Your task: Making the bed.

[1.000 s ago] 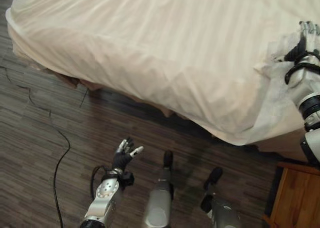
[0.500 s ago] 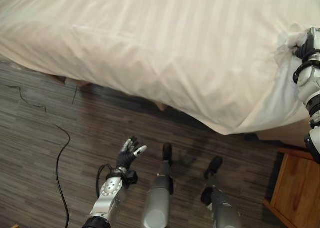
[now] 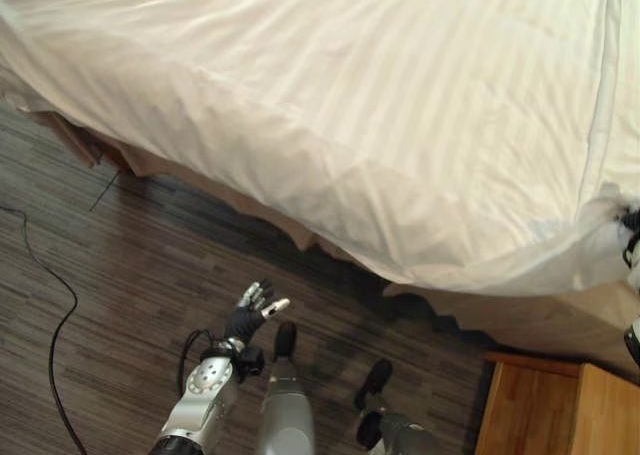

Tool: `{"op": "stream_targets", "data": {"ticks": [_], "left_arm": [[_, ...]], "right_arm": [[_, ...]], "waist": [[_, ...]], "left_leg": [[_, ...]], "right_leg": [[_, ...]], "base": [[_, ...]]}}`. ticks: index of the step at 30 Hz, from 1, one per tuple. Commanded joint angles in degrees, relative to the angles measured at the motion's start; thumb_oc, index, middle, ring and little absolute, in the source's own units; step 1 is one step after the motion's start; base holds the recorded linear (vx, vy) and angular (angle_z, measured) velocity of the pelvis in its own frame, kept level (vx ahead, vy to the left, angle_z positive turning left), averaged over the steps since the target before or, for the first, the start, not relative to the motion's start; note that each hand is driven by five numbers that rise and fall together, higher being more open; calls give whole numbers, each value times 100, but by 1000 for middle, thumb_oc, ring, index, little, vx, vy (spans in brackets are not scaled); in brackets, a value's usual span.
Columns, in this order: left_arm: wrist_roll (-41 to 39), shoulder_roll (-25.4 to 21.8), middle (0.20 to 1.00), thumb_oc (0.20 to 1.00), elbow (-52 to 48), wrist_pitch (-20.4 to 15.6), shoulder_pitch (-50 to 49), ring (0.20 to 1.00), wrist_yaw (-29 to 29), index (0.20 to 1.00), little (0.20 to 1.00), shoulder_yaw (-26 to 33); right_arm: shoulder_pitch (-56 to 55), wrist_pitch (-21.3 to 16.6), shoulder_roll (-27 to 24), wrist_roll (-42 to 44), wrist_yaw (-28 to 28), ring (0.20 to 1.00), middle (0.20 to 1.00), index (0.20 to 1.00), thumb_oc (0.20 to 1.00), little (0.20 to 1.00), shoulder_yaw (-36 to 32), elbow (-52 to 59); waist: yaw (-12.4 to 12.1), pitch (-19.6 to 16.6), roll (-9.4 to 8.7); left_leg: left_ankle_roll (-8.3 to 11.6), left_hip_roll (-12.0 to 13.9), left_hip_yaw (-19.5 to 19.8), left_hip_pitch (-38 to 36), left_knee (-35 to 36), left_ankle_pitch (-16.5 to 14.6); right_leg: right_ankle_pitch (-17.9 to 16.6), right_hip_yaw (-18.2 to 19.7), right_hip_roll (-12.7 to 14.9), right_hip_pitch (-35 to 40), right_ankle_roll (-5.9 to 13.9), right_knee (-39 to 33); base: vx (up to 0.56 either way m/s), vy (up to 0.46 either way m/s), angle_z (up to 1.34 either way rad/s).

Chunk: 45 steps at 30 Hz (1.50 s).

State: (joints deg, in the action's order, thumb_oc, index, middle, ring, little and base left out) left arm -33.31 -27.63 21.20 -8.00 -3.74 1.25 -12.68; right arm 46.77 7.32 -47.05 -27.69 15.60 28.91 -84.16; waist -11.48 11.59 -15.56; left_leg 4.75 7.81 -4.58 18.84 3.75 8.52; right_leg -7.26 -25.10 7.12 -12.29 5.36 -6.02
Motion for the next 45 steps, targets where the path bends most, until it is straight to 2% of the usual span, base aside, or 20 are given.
{"op": "stream_targets", "data": {"ticks": [1,5,10,11,12,14,16,17,18,19,21,24,27,32,34,37,41,43,44,45], "left_arm": [[186,-111,1000,1000,-257,-17,7,1000,257,1000,1000,-98],[284,-41,1000,1000,-224,-34,-75,1000,291,1000,1000,99],[301,107,1000,1000,16,-97,-87,1000,192,1000,1000,378],[264,137,1000,1000,100,-124,-85,1000,161,1000,1000,381],[146,260,1000,1000,265,-148,-59,1000,118,1000,1000,396],[1,357,1000,1000,333,-159,1,1000,82,1000,1000,411],[-205,548,1000,1000,373,-182,37,1000,10,1000,1000,375],[-261,685,1000,1000,731,-164,669,1000,-334,1000,1000,165],[-312,682,1000,1000,690,-108,657,1000,-294,1000,1000,103],[-497,680,1000,1000,647,13,605,1000,-284,1000,1000,104],[-697,679,1000,1000,619,106,488,1000,-318,1000,1000,191],[-834,639,1000,1000,810,74,589,1000,-428,1000,1000,234],[-951,562,1000,1000,780,-28,842,1000,-579,1000,1000,135],[-1035,493,1000,1000,481,-112,1047,1000,-919,1000,1000,110],[-1083,538,1000,1000,459,-165,1206,1000,-1031,1000,1000,129],[-1035,572,1000,1000,542,-231,1324,1000,-963,1000,1000,-12],[-1039,542,1000,1000,495,-272,1358,1000,-895,1000,1000,-136],[-1006,516,1000,1000,408,-278,1410,1000,-892,1000,1000,-134],[-1006,505,1000,1000,410,-276,1405,1000,-894,1000,1000,-134],[-1004,519,1000,1000,362,-297,1444,1000,-915,1000,1000,-130]], "right_arm": [[182,311,-600,-128,-458,200,200,200,200,200,269,-467],[-160,210,-966,-124,-729,200,200,200,200,200,285,-401],[-709,224,-702,-432,-1192,200,200,200,200,200,579,-394],[-751,248,-652,-494,-1262,564,564,564,564,564,675,-417],[-881,273,-581,-297,-1257,1000,1000,1000,1000,1000,592,-447],[-922,276,-545,14,-1140,1000,1000,1000,1000,1000,397,-432],[-718,274,-777,778,-569,1000,1000,1000,1000,1000,-199,-484],[24,509,-889,1368,-186,1000,1000,1000,1000,1000,-511,-700],[338,598,-1051,1805,-17,1000,1000,1000,1000,1000,-760,-944],[761,567,-1308,2662,216,1000,1000,1000,1000,1000,-1199,-1118],[1338,360,-1584,3694,707,1000,1000,1000,1000,1000,-1402,-1325],[1676,156,-2046,4449,1427,1000,1000,1000,1000,1000,-1780,-1252],[1792,-38,-2112,4901,1960,1000,1000,1000,1000,1000,-1954,-1129],[2225,-88,-1615,4860,2663,1000,1000,1000,1000,1000,-1703,-588],[2178,183,-1342,4375,2959,1000,1000,1000,1000,1000,-1790,-260],[2141,246,-947,4214,2864,1000,1000,1000,1000,1000,-1721,-427],[2084,-9,-246,4459,2709,1000,1000,1000,1000,1000,-1775,-468],[1967,-311,105,4755,2605,1000,1000,1000,1000,1000,-1938,-141],[1940,-310,116,4756,2612,1000,1000,1000,1000,1000,-1956,-121],[1835,-538,288,5007,2588,1000,1000,1000,1000,1000,-2078,174]], "waist": [[-148,209,97],[-184,351,51],[-324,716,29],[-340,747,-4],[-338,792,-14],[-308,820,13],[-186,809,113],[-25,818,184],[-26,830,261],[-4,817,337],[40,812,506],[108,730,606],[169,672,732],[296,545,755],[351,446,781],[343,379,812],[281,337,830],[276,324,850],[283,298,843],[289,307,859]], "left_leg": [[329,210,-133,-389,125,-762],[381,219,-113,-236,125,-653],[528,359,-113,138,125,-460],[555,400,-108,238,125,-427],[612,442,-102,416,125,-361],[649,455,-87,531,125,-310],[705,453,-117,759,125,-250],[729,513,-217,847,125,-270],[721,510,-221,888,125,-273],[721,525,-252,930,125,-280],[713,578,-321,950,125,-281],[724,608,-356,952,125,-299],[734,617,-337,930,125,-310],[731,577,-268,927,125,-340],[709,536,-217,940,125,-377],[684,521,-196,858,125,-404],[622,510,-214,524,125,-484],[529,459,-281,385,125,-391],[569,479,-226,319,125,-520],[513,458,-286,295,125,-415]], "right_leg": [[721,-110,204,418,359,102],[734,-205,183,334,338,102],[717,-227,128,26,314,102],[702,-230,98,-77,310,102],[679,-257,71,-226,319,102],[668,-258,55,-322,321,102],[615,-202,38,-569,324,102],[561,-155,45,-737,350,102],[552,-122,51,-787,357,102],[538,-97,58,-856,385,102],[508,44,27,-1006,418,102],[495,120,27,-1074,450,102],[536,112,40,-1040,453,102],[539,119,39,-1022,437,102],[545,116,53,-1023,440,102],[561,126,78,-939,438,102],[610,171,123,-615,410,102],[514,122,180,-490,355,102],[626,202,161,-424,401,102],[527,136,202,-403,353,102]], "base": [[19,-77,21],[-19,-60,6],[-52,-92,1],[-17,-160,1],[-13,-121,1],[-14,-99,0],[-33,-79,4],[-49,-16,2],[-56,-11,-12],[-42,25,-38],[-45,59,-36],[-1,31,-29],[22,31,-12],[11,22,-1],[6,18,0],[3,11,0],[0,0,0],[-28,23,0],[-67,43,1],[21,51,4]]}}
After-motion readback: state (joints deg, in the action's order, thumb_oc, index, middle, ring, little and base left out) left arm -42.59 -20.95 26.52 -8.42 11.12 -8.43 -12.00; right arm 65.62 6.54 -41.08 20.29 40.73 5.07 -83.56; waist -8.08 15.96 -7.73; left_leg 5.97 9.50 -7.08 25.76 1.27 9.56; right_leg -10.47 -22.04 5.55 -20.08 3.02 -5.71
